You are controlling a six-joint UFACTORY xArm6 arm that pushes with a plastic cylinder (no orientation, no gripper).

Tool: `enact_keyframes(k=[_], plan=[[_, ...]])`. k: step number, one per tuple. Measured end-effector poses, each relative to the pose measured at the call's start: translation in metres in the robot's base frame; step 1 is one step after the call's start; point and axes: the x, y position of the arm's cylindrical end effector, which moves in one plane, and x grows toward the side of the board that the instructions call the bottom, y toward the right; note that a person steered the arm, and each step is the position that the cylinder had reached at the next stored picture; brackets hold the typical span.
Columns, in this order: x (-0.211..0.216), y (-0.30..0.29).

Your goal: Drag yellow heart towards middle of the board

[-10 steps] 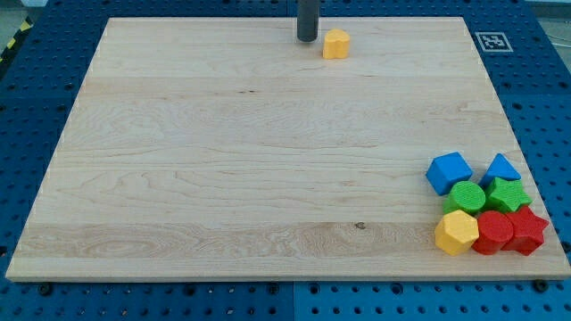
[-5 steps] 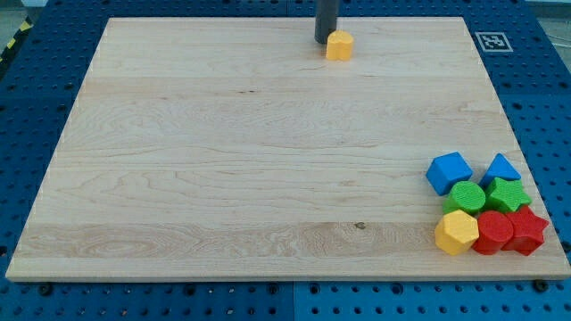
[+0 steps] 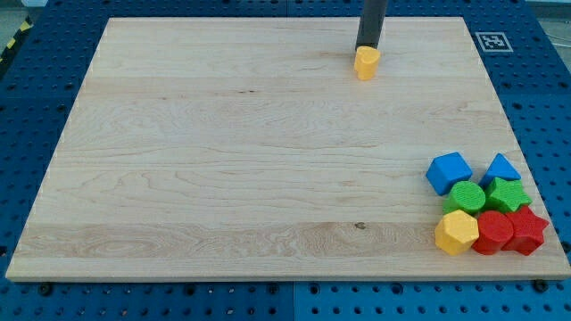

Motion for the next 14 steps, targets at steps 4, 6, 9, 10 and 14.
enact_keyframes(k=[4, 6, 9, 10, 14], plan=[[0.019, -0.006], [0.046, -0.006], [0.049, -0.016], [0.049, -0.016], [0.074, -0.016]])
